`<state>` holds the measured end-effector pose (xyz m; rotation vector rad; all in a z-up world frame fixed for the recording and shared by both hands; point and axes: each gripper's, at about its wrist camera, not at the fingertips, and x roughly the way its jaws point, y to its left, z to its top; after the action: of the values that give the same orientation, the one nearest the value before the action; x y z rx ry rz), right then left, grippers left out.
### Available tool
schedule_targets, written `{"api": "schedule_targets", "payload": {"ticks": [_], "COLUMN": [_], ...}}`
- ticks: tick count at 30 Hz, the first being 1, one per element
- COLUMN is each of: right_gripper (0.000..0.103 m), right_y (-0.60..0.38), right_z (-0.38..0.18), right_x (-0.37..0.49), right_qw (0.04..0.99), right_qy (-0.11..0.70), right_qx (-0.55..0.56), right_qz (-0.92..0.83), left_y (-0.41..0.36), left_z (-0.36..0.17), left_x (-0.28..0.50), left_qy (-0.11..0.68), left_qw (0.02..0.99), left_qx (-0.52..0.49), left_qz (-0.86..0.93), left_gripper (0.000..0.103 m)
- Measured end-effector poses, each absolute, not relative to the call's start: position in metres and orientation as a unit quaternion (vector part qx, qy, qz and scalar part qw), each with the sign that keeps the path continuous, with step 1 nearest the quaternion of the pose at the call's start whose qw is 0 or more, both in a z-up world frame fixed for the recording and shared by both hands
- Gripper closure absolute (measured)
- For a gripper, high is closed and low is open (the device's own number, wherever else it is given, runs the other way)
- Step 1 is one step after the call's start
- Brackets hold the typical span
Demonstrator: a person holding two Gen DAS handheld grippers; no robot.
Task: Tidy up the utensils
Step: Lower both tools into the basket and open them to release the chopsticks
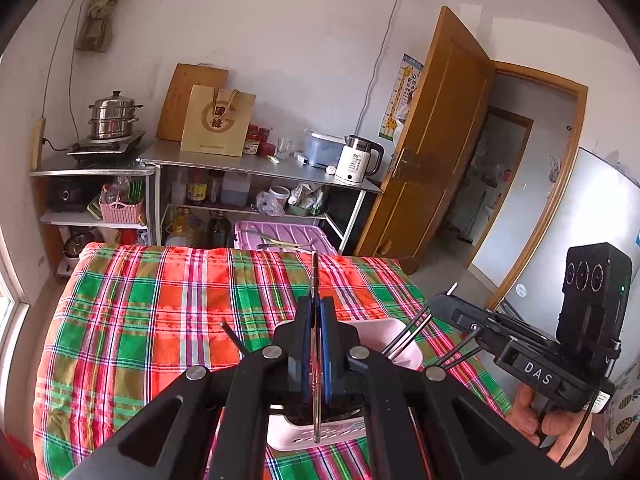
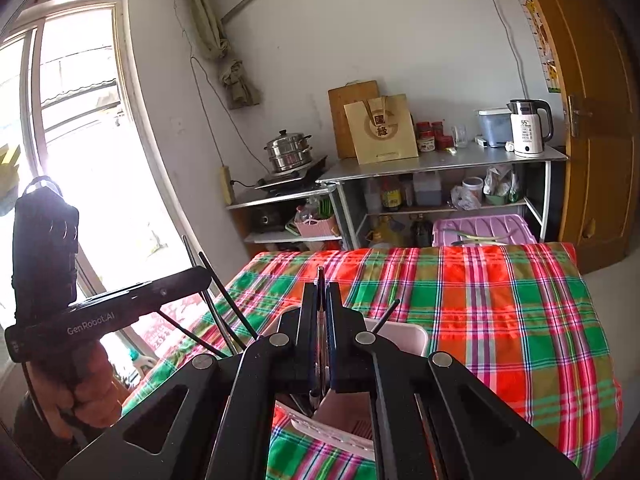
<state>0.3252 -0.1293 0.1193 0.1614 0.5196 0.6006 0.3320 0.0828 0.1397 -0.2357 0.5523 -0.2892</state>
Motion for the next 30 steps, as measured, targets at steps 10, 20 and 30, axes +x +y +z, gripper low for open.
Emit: {"api": "schedule_targets", "payload": {"ticks": [10,20,30], "right_gripper": [0.099,0.099,0.099], "right_y": [-0.133,-0.131,-0.125], "right_z": [0.117,0.109,0.1], "right_x": [0.331,0.328,0.327], "right_qw": [0.919,0.917,0.907], "right_qy": [0.255,0.263,0.29], "right_qx": [0.082,0.073,0.058], "right_qz": [0.289,0.292,0.301], "left_y": [0.085,0.079,0.075], "left_z": [0.169,0.131,0.109], "left_x": [0.335,0.34,0.336], "left_qy": [0.247,0.281,0.306], "left_qw": [0.95,0.943,0.936], "left_qx": [-0.12,-0.11,-0.099], "left_qz": [-0.15,-0.139,-0.143], "left_gripper": [0.099,0.099,0.099]}}
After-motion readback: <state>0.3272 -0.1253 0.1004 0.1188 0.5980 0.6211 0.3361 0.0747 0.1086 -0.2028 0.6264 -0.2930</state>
